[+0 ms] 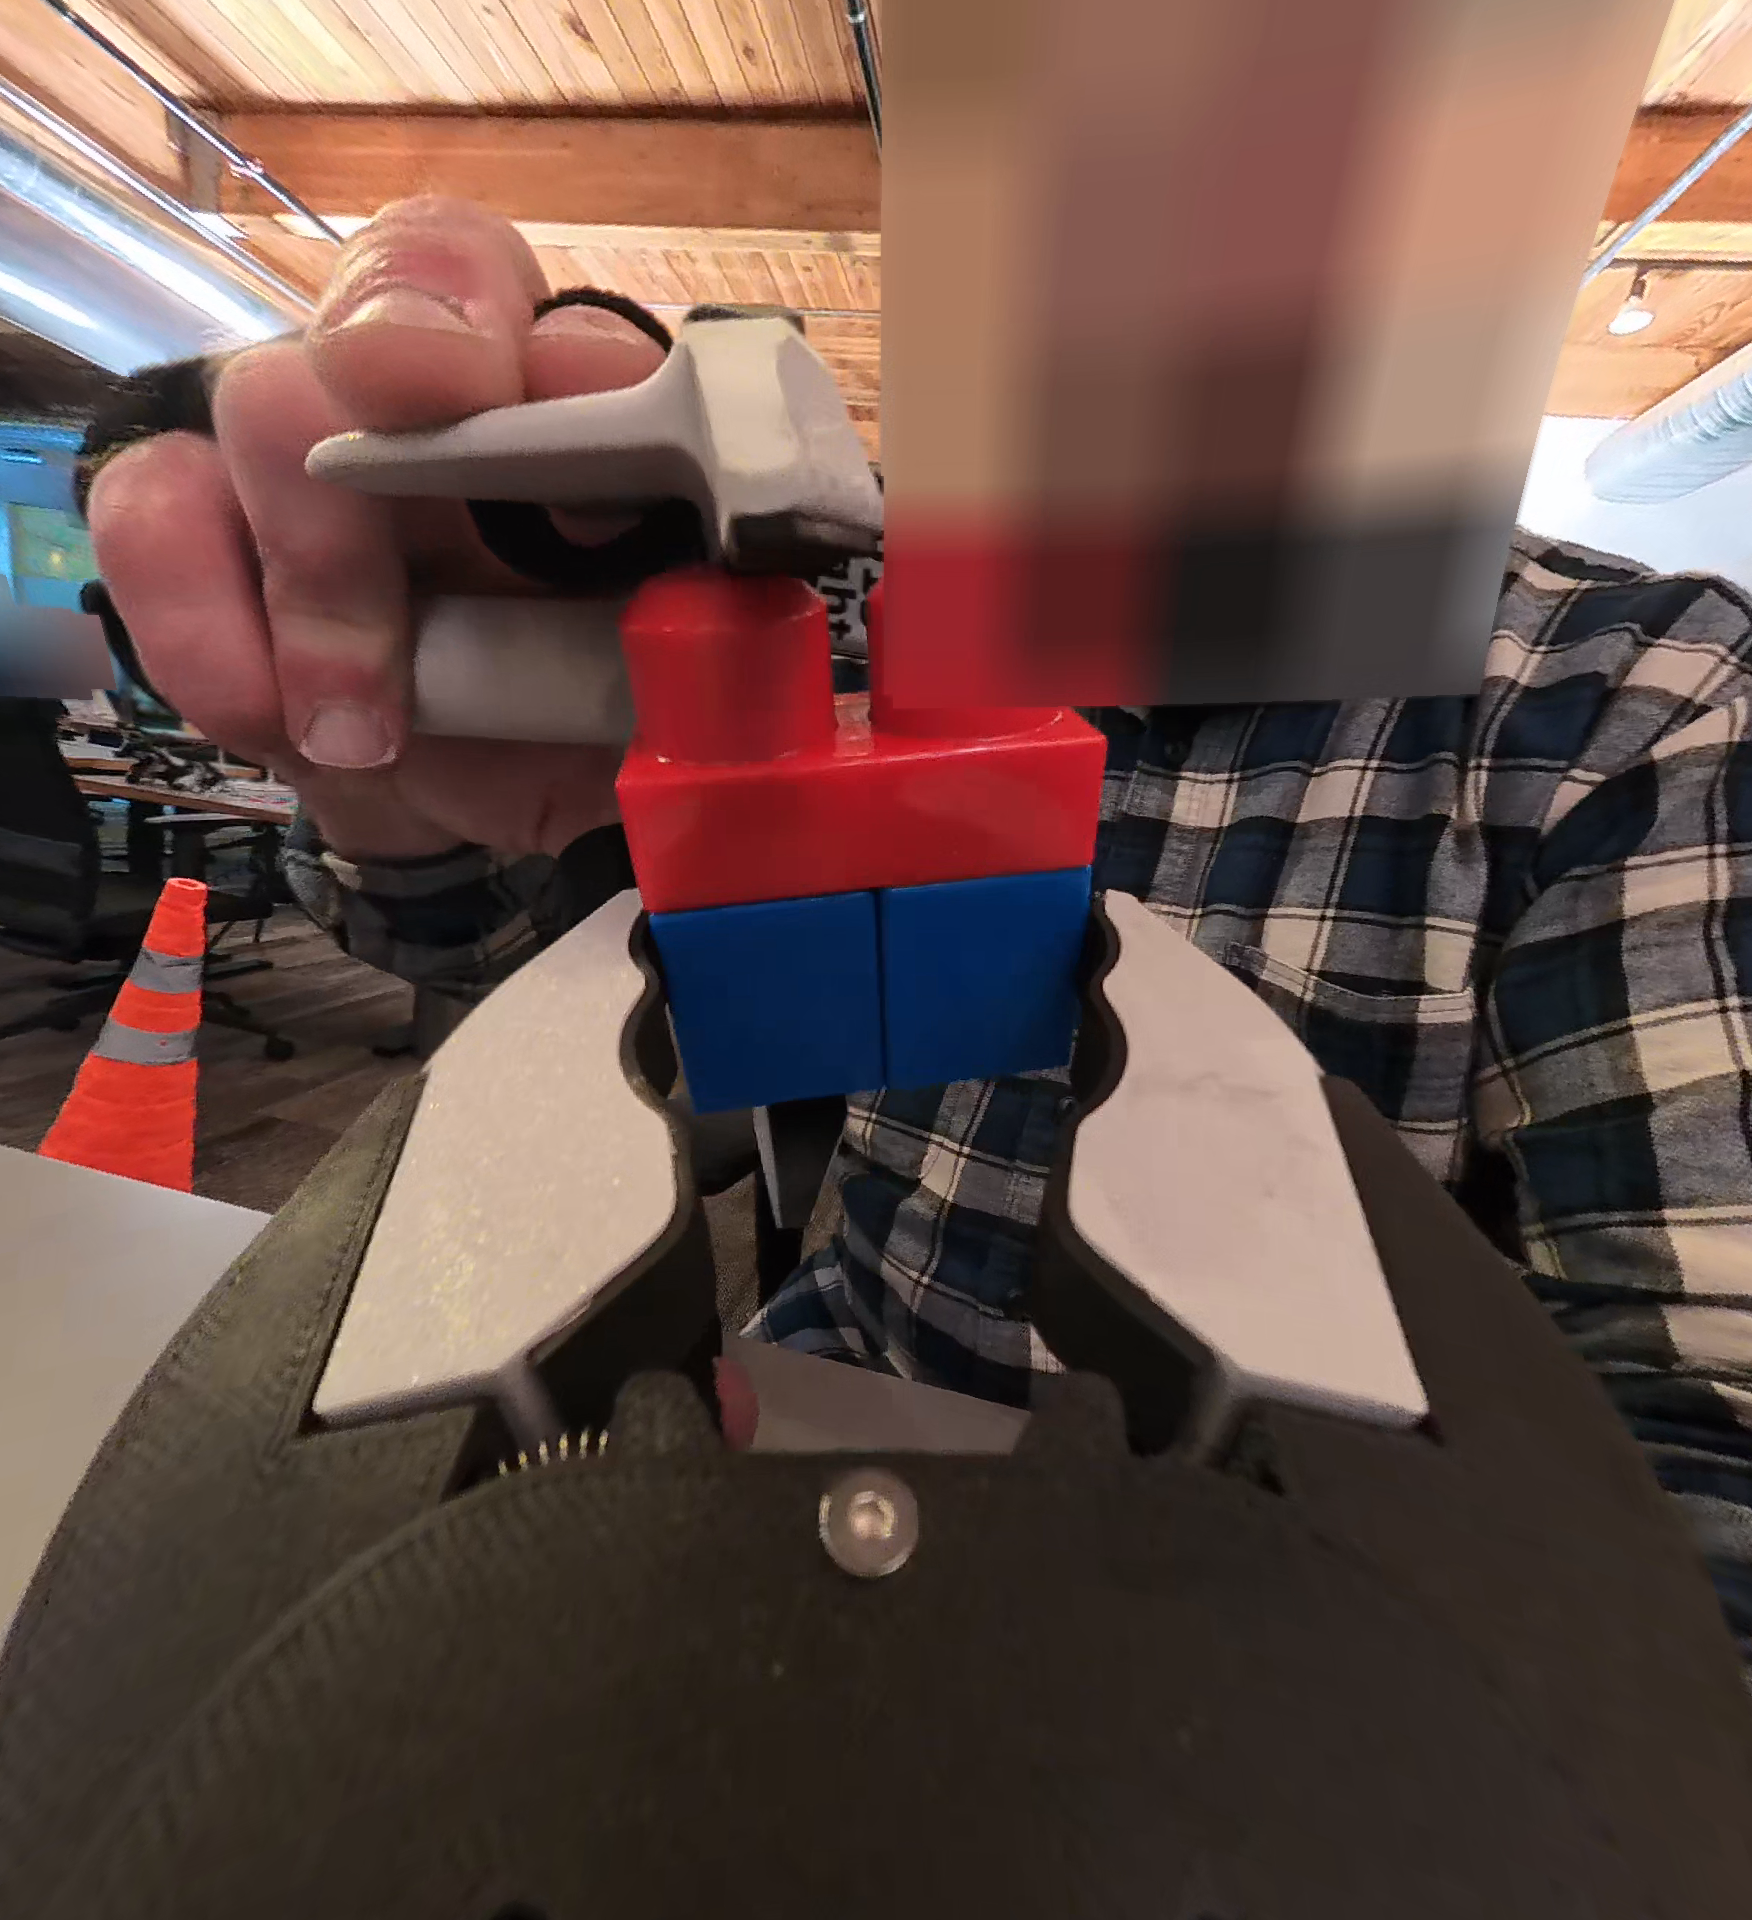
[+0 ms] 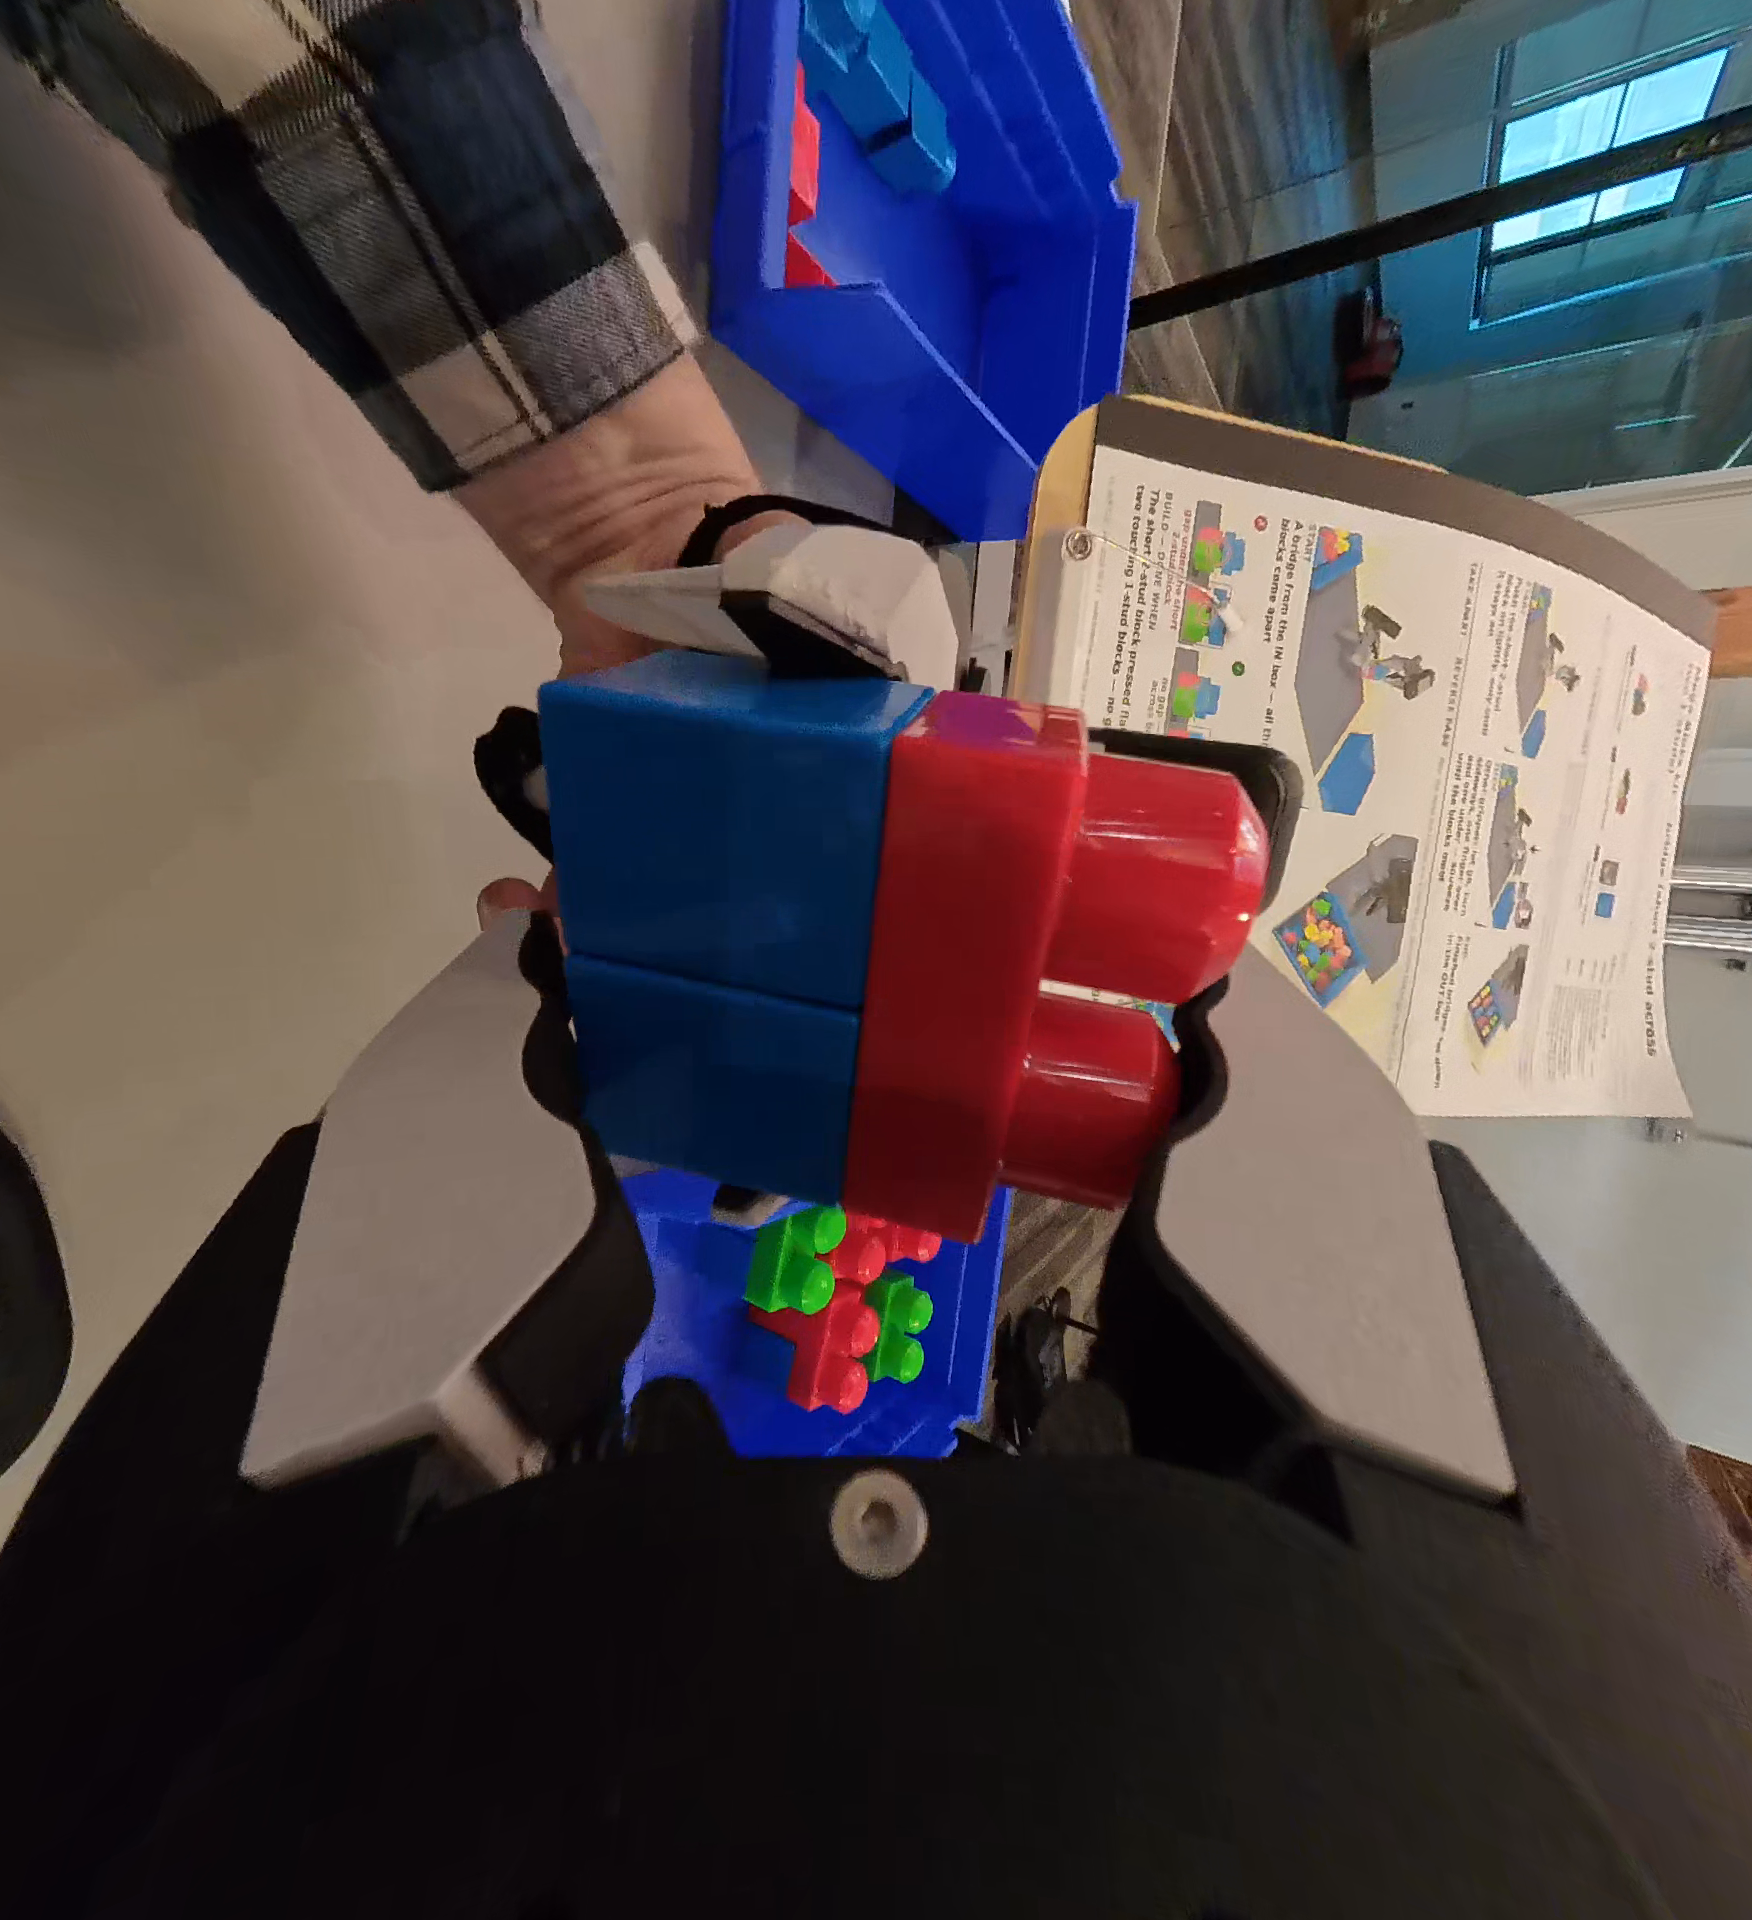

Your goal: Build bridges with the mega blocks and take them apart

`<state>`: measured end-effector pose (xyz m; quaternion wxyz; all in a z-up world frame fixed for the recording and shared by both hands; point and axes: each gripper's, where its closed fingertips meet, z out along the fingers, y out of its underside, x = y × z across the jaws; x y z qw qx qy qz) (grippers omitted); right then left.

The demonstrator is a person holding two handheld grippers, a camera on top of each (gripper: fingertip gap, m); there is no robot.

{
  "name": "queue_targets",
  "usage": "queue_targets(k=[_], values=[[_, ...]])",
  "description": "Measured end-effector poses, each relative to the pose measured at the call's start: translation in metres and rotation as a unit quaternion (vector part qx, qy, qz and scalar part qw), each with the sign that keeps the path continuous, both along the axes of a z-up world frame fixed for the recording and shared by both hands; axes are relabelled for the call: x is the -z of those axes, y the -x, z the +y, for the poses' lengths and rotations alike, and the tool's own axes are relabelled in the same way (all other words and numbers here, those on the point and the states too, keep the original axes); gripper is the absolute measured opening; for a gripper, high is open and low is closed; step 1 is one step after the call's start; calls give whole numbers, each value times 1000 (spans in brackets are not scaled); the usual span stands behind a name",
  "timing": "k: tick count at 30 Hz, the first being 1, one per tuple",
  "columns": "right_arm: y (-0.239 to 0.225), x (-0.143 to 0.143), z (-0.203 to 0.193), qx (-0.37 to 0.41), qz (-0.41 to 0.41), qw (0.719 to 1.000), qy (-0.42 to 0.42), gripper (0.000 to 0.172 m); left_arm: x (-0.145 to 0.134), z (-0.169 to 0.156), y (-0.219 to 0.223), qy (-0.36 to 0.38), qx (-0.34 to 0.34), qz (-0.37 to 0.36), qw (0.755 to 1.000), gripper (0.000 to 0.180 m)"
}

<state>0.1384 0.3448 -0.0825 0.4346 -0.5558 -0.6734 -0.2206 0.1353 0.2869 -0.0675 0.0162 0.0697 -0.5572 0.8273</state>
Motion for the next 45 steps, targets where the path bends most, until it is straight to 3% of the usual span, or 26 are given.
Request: queue_targets(k=[12,15,17,20,23,27,29,40,45], values=[[-2,3,3,9,8,1000,20,113,1,1,-1,7,-15,-4,1000,75],[5,-1,-9,-27,25,998,43,111,8,1,-2,-13,-17,3,1000,74],[6,-9,-11,-32,37,998,50,120,12,-2,1,-25,5,17,1000,74],[2,2,-10,-24,8,997,74,107,7,-4,1,-32,6,13,999,74],[0,2,-4,-7,5,999,43,111,3,-4,-1,-27,4,8,1000,74],[-1,-3,7,32,4,999,-24,128,-3,4,-10,14,-22,-2,1000,75],[-4,-6,12,50,-4,997,-57,122,-6,3,-11,25,-14,-12,1000,74],[-21,-1,2,72,-17,996,-59,113,-1,-9,-22,45,32,-31,998,75],[-25,11,0,66,6,998,-7,115,8,-9,-29,39,23,-19,999,75]])
